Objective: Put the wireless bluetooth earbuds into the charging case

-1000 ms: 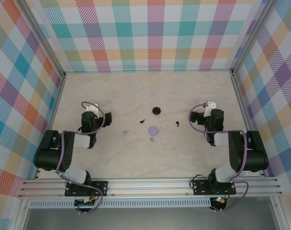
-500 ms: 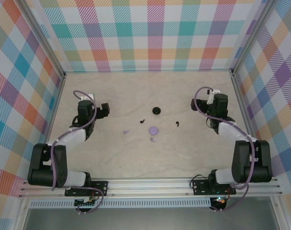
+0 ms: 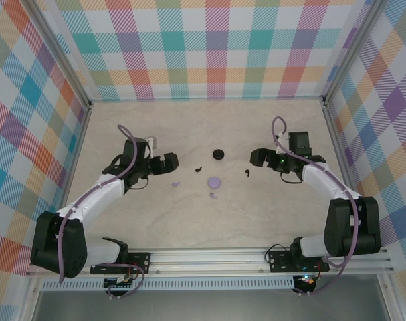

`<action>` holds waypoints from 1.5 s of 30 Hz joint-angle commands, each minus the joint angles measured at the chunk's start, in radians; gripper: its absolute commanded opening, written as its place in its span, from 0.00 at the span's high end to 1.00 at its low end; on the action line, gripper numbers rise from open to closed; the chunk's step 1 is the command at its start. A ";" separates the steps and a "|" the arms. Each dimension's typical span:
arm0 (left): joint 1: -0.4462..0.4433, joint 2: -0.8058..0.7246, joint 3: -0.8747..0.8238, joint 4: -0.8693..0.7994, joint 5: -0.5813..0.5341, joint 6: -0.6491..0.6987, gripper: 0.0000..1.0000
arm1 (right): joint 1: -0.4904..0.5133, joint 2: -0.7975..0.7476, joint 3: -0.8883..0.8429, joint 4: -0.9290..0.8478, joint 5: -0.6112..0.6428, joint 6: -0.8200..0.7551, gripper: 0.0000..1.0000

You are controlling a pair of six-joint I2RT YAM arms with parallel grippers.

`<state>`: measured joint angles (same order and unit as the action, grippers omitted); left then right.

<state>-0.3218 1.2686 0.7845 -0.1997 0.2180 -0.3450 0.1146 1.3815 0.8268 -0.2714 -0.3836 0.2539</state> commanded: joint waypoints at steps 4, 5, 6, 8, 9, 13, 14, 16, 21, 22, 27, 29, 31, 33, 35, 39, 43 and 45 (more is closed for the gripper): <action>-0.112 0.079 0.034 0.028 0.110 -0.091 0.06 | 0.153 0.045 0.047 -0.081 -0.055 0.030 0.05; -0.127 0.105 0.046 0.037 0.115 -0.096 0.09 | 0.183 0.061 0.049 -0.077 -0.045 0.038 0.06; -0.137 0.131 0.063 0.040 0.122 -0.098 0.14 | 0.209 0.076 0.051 -0.070 -0.038 0.045 0.08; -0.153 0.189 0.098 0.037 0.136 -0.105 0.24 | 0.252 0.102 0.048 -0.056 -0.019 0.059 0.12; -0.161 0.218 0.113 0.040 0.146 -0.109 0.27 | 0.266 0.113 0.045 -0.046 -0.019 0.068 0.15; -0.191 0.315 0.171 0.051 0.163 -0.119 0.34 | 0.296 0.159 0.043 -0.014 -0.039 0.094 0.28; -0.196 0.336 0.184 0.056 0.166 -0.123 0.36 | 0.299 0.174 0.046 -0.008 -0.049 0.103 0.31; -0.206 0.374 0.208 0.063 0.171 -0.129 0.39 | 0.305 0.195 0.048 0.012 -0.069 0.117 0.40; -0.224 0.473 0.261 0.097 0.198 -0.153 0.46 | 0.323 0.247 0.063 0.037 -0.079 0.146 0.45; -0.227 0.489 0.269 0.102 0.206 -0.157 0.48 | 0.325 0.258 0.067 0.038 -0.079 0.149 0.46; -0.237 0.569 0.313 0.126 0.228 -0.168 0.49 | 0.337 0.305 0.086 0.042 -0.083 0.162 0.54; -0.242 0.599 0.337 0.124 0.235 -0.166 0.49 | 0.345 0.318 0.091 0.051 -0.093 0.165 0.55; -0.247 0.627 0.354 0.127 0.247 -0.167 0.51 | 0.352 0.332 0.098 0.055 -0.099 0.169 0.56; -0.251 0.649 0.365 0.135 0.259 -0.169 0.53 | 0.359 0.348 0.107 0.059 -0.103 0.173 0.57; -0.255 0.663 0.372 0.135 0.268 -0.171 0.54 | 0.364 0.368 0.118 0.060 -0.102 0.180 0.59; -0.260 0.661 0.359 0.136 0.268 -0.172 0.56 | 0.373 0.396 0.140 0.060 -0.098 0.192 0.64; -0.263 0.648 0.337 0.140 0.274 -0.171 0.57 | 0.380 0.425 0.170 0.054 -0.091 0.197 0.66; -0.266 0.636 0.319 0.144 0.272 -0.172 0.58 | 0.382 0.438 0.186 0.048 -0.085 0.199 0.67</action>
<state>-0.5694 1.9251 1.1275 -0.0711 0.4713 -0.5091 0.4881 1.7996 0.9768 -0.2249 -0.4580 0.4385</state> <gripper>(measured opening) 0.427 0.331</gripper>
